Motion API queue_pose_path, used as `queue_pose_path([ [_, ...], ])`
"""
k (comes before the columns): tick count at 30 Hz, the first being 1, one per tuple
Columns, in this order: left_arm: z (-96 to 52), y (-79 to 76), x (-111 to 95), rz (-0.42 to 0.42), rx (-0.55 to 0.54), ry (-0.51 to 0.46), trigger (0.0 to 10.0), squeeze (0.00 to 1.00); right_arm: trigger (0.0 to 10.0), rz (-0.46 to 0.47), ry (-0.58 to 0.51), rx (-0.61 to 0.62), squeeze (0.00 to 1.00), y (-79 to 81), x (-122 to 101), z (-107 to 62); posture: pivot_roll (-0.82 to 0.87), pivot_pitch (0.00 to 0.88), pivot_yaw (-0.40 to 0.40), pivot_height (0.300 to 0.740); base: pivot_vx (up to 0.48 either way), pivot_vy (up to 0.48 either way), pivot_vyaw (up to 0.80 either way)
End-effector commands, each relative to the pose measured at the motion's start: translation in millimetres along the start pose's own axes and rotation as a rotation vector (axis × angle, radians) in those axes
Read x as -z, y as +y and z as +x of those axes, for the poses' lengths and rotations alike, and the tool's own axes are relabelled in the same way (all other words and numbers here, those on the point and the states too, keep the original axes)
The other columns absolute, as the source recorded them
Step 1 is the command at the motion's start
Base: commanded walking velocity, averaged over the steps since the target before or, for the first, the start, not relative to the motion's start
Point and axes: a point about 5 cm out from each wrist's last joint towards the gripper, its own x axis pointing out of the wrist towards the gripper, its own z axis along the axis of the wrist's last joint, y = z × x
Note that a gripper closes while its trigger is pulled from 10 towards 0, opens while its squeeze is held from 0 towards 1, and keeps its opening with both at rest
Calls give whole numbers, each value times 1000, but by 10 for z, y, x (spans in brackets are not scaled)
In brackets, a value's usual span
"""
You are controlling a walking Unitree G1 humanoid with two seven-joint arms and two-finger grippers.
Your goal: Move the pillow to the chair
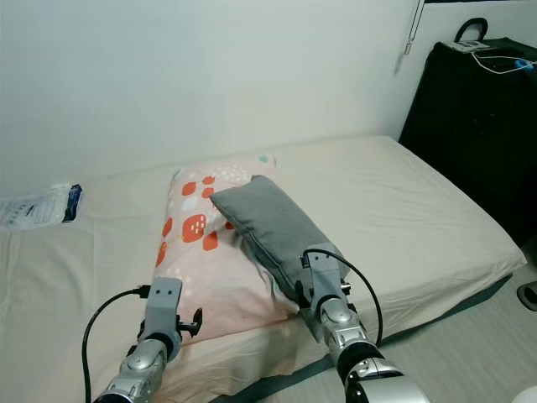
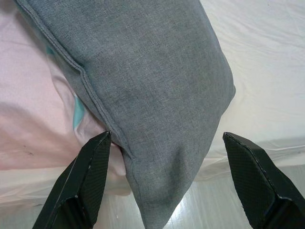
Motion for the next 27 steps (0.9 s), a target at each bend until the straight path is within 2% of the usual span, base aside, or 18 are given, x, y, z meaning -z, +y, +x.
queue_pose_path([
  [1, -21, 42, 69, 2, -5, 32, 10000, 0, 10000, -5, 5, -4, 0, 28, -30, 10, 86, 0, -32, 740, 0, 0, 0],
  [8, -22, 77, 72, 12, 0, 35, 10000, 0, 10000, 12, 0, -14, 0, 71, -47, 14, 91, 0, -28, 740, 0, 0, 0],
  [9, -18, 97, 56, 15, -8, 29, 10000, 0, 10000, 8, 5, -31, 0, 110, -30, 9, 136, 0, -77, 740, 0, 0, 0],
  [14, -29, 107, 69, 9, -28, 25, 10000, 0, 10000, -10, 21, -59, 0, 181, 23, -5, 161, 0, -115, 740, 0, 0, 0],
  [27, -19, 135, 49, 15, -19, 26, 10000, 0, 10000, 5, 16, -42, 0, 197, -28, 8, 138, 0, -84, 740, 0, 0, 0],
])
